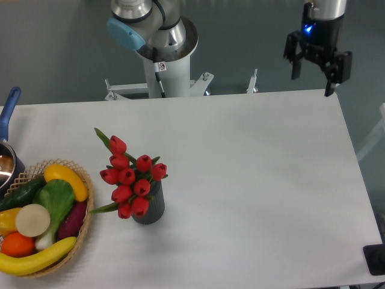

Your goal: Insert the flowers into the vase

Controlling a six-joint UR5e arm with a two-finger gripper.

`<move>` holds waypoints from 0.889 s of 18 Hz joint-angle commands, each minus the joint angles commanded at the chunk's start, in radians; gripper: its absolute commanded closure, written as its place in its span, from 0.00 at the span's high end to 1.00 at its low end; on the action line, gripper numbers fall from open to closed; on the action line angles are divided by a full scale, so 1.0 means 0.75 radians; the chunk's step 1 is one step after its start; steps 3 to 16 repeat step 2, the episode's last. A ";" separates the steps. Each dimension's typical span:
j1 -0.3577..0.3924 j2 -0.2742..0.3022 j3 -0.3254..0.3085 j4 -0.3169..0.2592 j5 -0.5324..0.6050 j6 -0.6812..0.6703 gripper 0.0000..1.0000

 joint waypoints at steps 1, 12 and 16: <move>0.000 0.000 -0.002 0.000 -0.004 0.000 1.00; 0.000 0.000 -0.002 0.000 -0.004 0.000 1.00; 0.000 0.000 -0.002 0.000 -0.004 0.000 1.00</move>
